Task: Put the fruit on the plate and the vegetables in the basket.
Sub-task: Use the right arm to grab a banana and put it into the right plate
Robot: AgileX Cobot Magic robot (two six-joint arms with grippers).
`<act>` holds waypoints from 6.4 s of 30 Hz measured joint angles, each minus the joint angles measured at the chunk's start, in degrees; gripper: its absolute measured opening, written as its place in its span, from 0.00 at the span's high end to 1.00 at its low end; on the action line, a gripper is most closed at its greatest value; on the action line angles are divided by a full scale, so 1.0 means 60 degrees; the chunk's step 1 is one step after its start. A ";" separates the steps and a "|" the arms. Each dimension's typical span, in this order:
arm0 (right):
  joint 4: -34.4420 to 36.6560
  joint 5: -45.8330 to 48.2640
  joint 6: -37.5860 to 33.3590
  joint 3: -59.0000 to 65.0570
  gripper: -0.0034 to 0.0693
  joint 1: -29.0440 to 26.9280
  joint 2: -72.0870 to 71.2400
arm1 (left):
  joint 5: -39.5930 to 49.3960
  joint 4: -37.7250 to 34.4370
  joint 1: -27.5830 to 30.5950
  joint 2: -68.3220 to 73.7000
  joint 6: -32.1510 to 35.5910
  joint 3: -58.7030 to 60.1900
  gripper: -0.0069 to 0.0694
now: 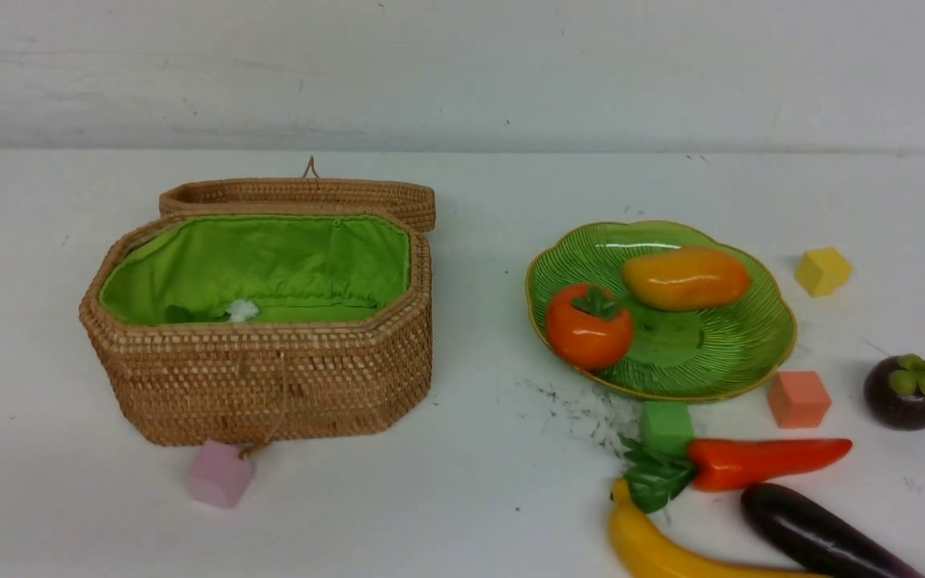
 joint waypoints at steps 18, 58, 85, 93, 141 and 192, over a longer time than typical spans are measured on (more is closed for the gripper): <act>0.0000 0.0000 0.0000 0.0000 0.62 0.0000 0.0000 | -0.0440 -0.0042 0.1352 -0.1666 -0.0137 0.3656 0.90; 0.0478 -0.2157 0.0010 0.0079 0.62 0.0000 0.0000 | -0.0459 -0.0042 0.1352 -0.1666 -0.0137 0.3656 0.86; 0.0452 -0.1471 0.3291 -0.5995 0.62 0.0000 0.1562 | -0.0459 -0.0042 0.1352 -0.1666 -0.0137 0.3656 0.84; -0.0533 0.1533 0.2941 -0.8200 0.62 0.0000 0.5018 | -0.0459 -0.0042 0.1352 -0.1666 -0.0137 0.3656 0.84; 0.1944 0.3589 -0.5758 -0.9390 0.32 0.4811 1.6569 | -0.0459 -0.0042 0.1352 -0.1666 -0.0137 0.3656 0.76; 0.4450 0.8234 -0.8353 -2.3318 0.50 0.3742 1.9480 | -0.0459 -0.0042 0.1352 -0.1666 -0.0137 0.3656 0.71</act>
